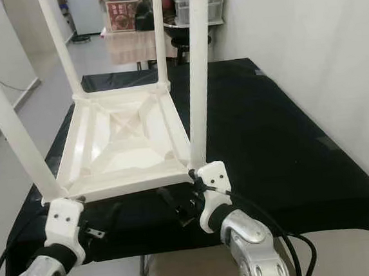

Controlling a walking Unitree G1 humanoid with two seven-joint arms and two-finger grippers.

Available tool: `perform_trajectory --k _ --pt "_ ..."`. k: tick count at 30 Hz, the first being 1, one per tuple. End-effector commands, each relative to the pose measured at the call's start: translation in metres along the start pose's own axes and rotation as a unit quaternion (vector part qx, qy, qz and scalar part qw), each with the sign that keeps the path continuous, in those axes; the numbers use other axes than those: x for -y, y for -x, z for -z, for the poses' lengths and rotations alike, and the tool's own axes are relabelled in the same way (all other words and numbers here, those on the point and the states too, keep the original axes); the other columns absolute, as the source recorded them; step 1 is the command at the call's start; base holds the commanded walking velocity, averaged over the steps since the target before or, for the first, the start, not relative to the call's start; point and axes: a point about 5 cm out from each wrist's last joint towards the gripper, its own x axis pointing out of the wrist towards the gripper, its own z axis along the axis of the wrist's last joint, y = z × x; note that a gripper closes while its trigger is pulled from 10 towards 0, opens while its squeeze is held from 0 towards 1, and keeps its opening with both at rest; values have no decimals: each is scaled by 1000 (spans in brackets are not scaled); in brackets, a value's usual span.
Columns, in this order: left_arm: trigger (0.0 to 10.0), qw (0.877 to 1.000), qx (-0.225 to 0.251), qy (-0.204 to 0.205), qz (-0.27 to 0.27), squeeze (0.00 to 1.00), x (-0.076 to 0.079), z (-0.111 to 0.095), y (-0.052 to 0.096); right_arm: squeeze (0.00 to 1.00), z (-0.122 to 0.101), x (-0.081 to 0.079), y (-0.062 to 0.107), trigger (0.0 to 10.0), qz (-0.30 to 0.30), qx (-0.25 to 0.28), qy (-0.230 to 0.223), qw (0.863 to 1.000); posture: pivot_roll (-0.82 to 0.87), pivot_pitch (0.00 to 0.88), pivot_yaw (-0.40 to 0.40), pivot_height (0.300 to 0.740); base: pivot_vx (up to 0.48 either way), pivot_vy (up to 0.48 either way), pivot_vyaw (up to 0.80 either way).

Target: Building children table

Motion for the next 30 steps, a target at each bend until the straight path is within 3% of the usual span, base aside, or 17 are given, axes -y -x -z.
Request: perform_trajectory --k 1,6,11,20,21,30 --pt "10000 1000 -5 -8 -23 0 -4 3 2 0 -2 -1 2 10000 -6 4 1 1000 -24 8 -41 740 0 0 0" --pt "10000 998 -15 -26 -56 0 -8 4 4 0 -2 1 2 10000 2 5 3 1000 -21 12 -39 740 0 288 0" --pt "10000 996 6 -44 -82 0 -11 -2 6 0 -3 5 0 10000 16 8 14 1000 -22 13 -34 740 0 255 0" --pt "10000 986 39 -22 -161 12 -21 -14 20 0 -3 10 0 10000 39 6 20 999 -26 14 -26 740 0 0 0" --pt "10000 984 44 -11 -172 1000 -25 -15 21 0 -3 10 0 10000 42 5 20 999 -26 14 -26 740 0 0 0" --pt "10000 968 73 45 -234 1000 -50 -15 11 0 -3 12 -2 10000 44 6 22 999 -32 9 -30 740 0 0 0"
